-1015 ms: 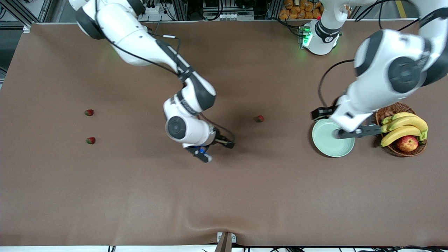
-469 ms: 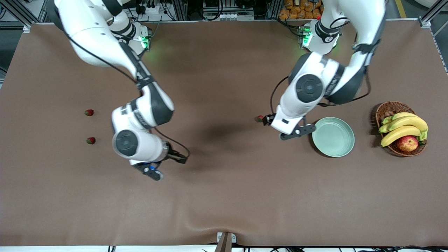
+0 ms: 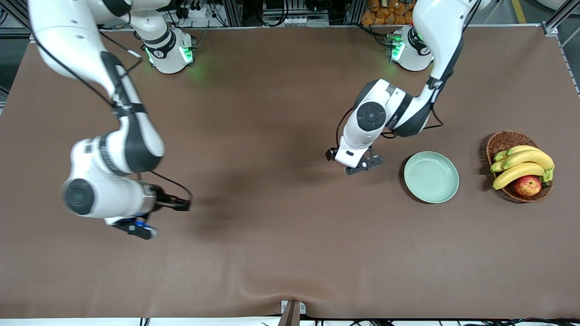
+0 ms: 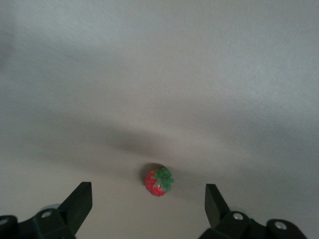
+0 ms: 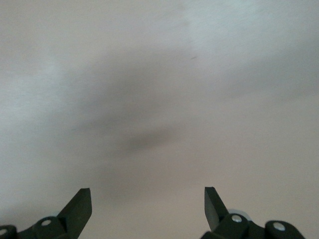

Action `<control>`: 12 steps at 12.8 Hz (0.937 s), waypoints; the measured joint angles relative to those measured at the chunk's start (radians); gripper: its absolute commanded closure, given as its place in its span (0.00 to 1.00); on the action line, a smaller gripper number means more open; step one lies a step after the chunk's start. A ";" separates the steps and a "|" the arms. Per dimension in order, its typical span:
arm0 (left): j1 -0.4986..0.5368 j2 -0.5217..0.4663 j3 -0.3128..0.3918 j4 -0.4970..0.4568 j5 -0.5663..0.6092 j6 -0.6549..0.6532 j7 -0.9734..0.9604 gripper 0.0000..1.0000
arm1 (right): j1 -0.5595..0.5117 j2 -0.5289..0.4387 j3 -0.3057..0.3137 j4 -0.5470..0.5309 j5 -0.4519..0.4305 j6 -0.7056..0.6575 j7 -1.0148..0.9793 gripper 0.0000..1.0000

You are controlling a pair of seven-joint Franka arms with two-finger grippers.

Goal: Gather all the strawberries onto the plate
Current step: 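Grasp the strawberry with the left gripper while the right gripper returns, then place the strawberry on the plate with the left gripper while the right grasps another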

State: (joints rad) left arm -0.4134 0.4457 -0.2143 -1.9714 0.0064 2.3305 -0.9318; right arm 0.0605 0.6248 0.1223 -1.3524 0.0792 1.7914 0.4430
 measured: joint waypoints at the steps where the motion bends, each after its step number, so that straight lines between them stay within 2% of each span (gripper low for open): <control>1: -0.004 0.022 0.000 0.000 0.000 0.025 -0.001 0.08 | -0.038 -0.035 0.000 -0.043 -0.014 0.000 -0.066 0.00; 5: -0.020 0.082 0.000 0.000 0.000 0.061 -0.001 0.25 | -0.164 -0.138 -0.002 -0.207 -0.046 0.042 -0.244 0.00; 8: -0.032 0.099 0.000 0.000 0.000 0.061 -0.001 0.25 | -0.255 -0.198 -0.002 -0.401 -0.062 0.234 -0.415 0.00; 10: -0.032 0.107 0.000 0.000 0.000 0.061 -0.001 0.42 | -0.320 -0.220 -0.003 -0.523 -0.064 0.356 -0.504 0.00; 12: -0.032 0.113 0.001 -0.001 0.000 0.061 0.000 0.56 | -0.369 -0.222 -0.003 -0.589 -0.068 0.446 -0.583 0.00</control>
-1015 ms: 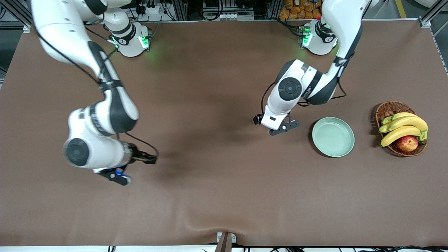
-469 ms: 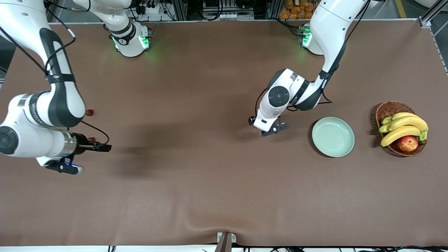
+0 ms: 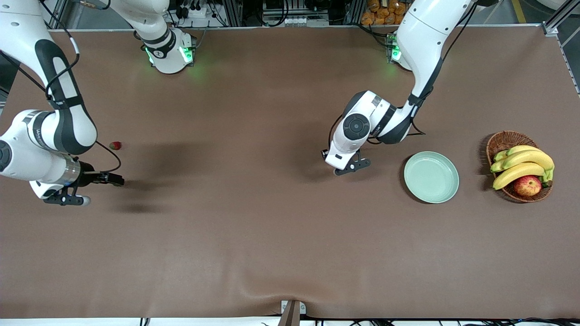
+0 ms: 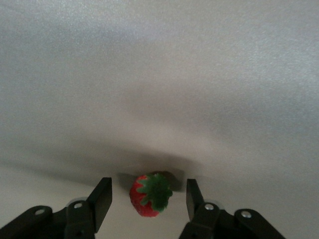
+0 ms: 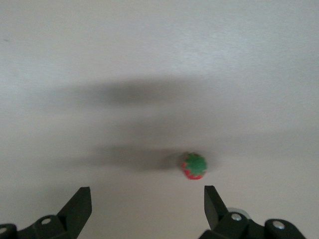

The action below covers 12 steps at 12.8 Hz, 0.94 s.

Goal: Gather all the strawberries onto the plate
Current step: 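Place the strawberry on the plate with the left gripper while the right grasps another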

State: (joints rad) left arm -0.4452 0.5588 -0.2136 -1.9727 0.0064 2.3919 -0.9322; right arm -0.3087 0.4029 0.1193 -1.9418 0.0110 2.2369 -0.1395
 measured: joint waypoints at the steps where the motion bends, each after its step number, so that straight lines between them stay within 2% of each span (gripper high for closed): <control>1: 0.000 0.001 0.000 0.000 0.000 0.000 0.000 0.63 | -0.012 0.000 0.000 -0.016 -0.021 0.024 -0.021 0.02; 2: 0.000 0.002 0.000 0.000 0.000 0.000 0.000 0.71 | -0.016 0.001 0.000 -0.025 -0.058 0.037 -0.024 0.10; 4: 0.000 0.002 0.000 0.000 0.000 0.000 0.000 1.00 | -0.022 0.009 0.000 -0.037 -0.090 0.061 -0.025 0.21; 8: 0.053 -0.013 0.010 0.005 0.000 -0.011 0.053 1.00 | -0.047 0.060 0.000 -0.042 -0.111 0.113 -0.029 0.24; 12: 0.255 -0.133 0.013 0.023 0.001 -0.185 0.284 1.00 | -0.049 0.100 0.003 -0.042 -0.111 0.129 -0.029 0.31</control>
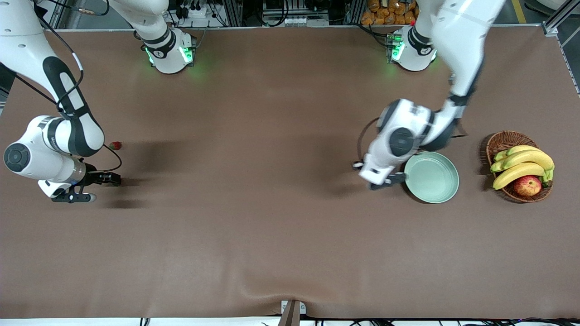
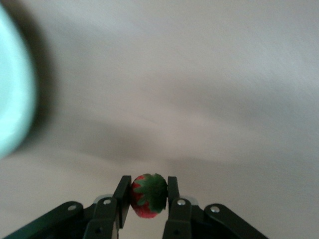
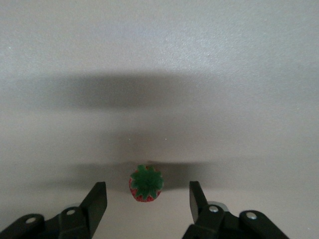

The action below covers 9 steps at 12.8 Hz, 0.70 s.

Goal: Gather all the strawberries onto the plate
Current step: 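Place the strawberry on the plate with the left gripper while the right grasps another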

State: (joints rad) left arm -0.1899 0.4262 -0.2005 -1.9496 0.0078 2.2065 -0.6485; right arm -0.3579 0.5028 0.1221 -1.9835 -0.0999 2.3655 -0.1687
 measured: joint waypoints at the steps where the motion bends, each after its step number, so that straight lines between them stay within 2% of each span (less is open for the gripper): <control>1: 0.049 -0.026 0.001 0.000 0.000 -0.024 0.065 1.00 | 0.000 0.007 0.001 0.000 0.000 0.000 0.000 0.38; 3: 0.135 -0.047 0.002 -0.001 0.001 -0.038 0.188 1.00 | 0.000 0.018 0.001 0.000 0.000 0.008 0.000 0.62; 7: 0.259 -0.022 0.006 -0.008 0.043 -0.024 0.360 1.00 | 0.000 0.026 0.002 0.000 0.000 0.014 0.000 0.62; 8: 0.291 -0.007 0.006 -0.009 0.055 -0.009 0.388 1.00 | 0.000 0.028 0.002 0.000 0.000 0.018 0.000 0.66; 9: 0.310 0.010 0.006 -0.009 0.063 0.008 0.406 1.00 | 0.000 0.031 0.002 0.000 0.000 0.023 0.000 0.82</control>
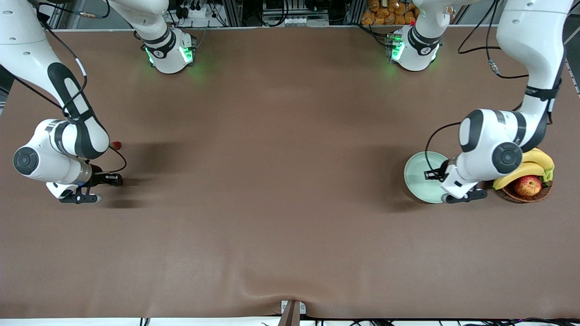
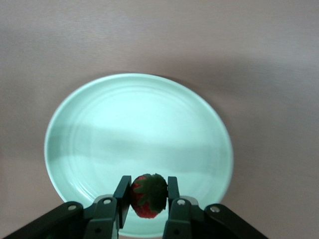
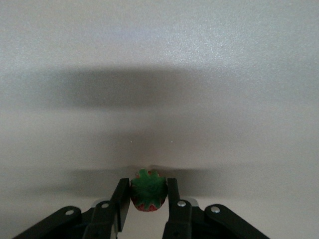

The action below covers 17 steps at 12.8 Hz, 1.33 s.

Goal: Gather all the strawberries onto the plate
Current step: 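Place the strawberry on the plate with the left gripper while the right grasps another, then carry the second strawberry to mid-table with the right gripper and release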

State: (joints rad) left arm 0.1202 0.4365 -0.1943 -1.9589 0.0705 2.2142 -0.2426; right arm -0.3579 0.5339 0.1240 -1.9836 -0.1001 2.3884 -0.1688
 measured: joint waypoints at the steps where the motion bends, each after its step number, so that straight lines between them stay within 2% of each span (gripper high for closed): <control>1: 0.007 0.018 0.000 0.000 0.019 0.018 0.006 0.73 | 0.000 0.001 0.000 0.000 0.000 0.002 0.000 0.89; 2: 0.007 0.032 0.000 0.000 0.043 0.032 0.006 0.30 | 0.000 0.001 0.001 0.001 -0.001 0.002 0.000 0.92; 3: 0.007 0.041 0.000 0.000 0.060 0.042 0.006 0.00 | 0.000 0.001 0.004 0.006 -0.001 0.000 0.000 0.98; 6: 0.010 0.039 0.000 0.015 0.066 0.051 0.006 0.00 | 0.002 0.000 0.041 0.078 0.009 -0.102 0.004 1.00; 9: 0.009 0.016 -0.003 0.065 0.066 0.025 0.006 0.00 | 0.035 -0.002 0.097 0.187 0.104 -0.195 0.073 1.00; 12: 0.006 -0.015 -0.017 0.155 0.066 -0.087 0.006 0.00 | 0.161 -0.002 0.107 0.272 0.181 -0.231 0.297 1.00; 14: 0.003 -0.021 -0.053 0.235 0.066 -0.173 -0.001 0.00 | 0.263 -0.002 0.109 0.313 0.240 -0.238 0.476 1.00; 17: -0.002 -0.021 -0.097 0.278 0.066 -0.206 -0.010 0.00 | 0.385 0.007 0.110 0.351 0.346 -0.239 0.694 1.00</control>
State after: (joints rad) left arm 0.1179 0.4158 -0.2913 -1.6810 0.1363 2.0084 -0.2524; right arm 0.0271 0.5411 0.2341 -1.6329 0.2461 2.1493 0.5255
